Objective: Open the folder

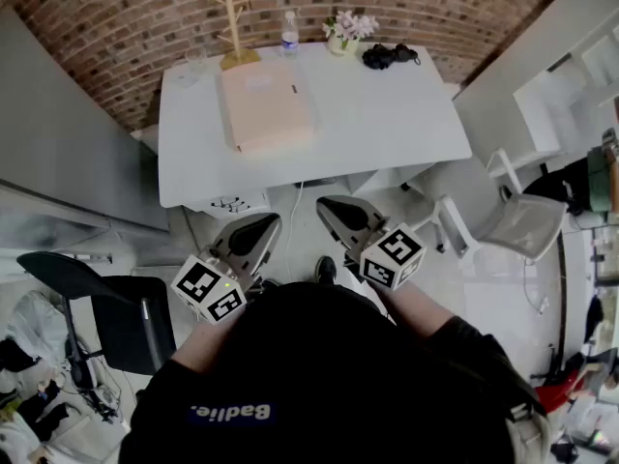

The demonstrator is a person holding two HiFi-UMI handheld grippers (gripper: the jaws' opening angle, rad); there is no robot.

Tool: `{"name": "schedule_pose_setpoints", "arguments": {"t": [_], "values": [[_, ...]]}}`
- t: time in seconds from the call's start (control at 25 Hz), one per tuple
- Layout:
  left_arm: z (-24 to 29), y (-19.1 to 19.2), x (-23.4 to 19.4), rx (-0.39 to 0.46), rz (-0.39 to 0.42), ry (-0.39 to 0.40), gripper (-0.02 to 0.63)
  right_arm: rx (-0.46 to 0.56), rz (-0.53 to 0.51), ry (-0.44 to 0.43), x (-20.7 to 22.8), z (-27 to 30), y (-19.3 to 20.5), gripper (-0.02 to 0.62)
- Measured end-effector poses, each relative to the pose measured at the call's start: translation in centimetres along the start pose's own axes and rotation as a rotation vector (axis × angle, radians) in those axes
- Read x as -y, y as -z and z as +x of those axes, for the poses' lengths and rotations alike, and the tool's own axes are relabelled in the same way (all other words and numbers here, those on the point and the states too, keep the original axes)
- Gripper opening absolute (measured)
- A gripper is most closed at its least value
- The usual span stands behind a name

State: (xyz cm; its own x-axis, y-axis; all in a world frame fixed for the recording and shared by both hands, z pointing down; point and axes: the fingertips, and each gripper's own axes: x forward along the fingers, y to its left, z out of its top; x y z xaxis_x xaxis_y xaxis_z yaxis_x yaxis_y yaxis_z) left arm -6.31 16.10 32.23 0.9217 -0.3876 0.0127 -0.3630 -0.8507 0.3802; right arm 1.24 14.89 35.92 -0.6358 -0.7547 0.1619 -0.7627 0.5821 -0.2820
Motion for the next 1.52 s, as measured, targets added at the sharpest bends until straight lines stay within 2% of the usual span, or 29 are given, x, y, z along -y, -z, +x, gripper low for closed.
{"name": "schedule_pose_setpoints", "arguments": {"t": [0.84,1.16,1.52], "values": [[-0.7,-0.3,-0.4,0.010,0.009,0.002,0.002,-0.003,-0.018,0.012,-0.4,0.4,-0.1,0.029],[-2.1,-0.4,-2.0,0.006,0.028,-0.020,0.002,0.003,-0.021,0.037,-1.0,1.7,-0.5,0.029],[-1.6,-1.7,-2.5,0.073,0.027,0.070,0.002,0.034,0.007,0.078,0.8,2.4,-0.6,0.029]]}}
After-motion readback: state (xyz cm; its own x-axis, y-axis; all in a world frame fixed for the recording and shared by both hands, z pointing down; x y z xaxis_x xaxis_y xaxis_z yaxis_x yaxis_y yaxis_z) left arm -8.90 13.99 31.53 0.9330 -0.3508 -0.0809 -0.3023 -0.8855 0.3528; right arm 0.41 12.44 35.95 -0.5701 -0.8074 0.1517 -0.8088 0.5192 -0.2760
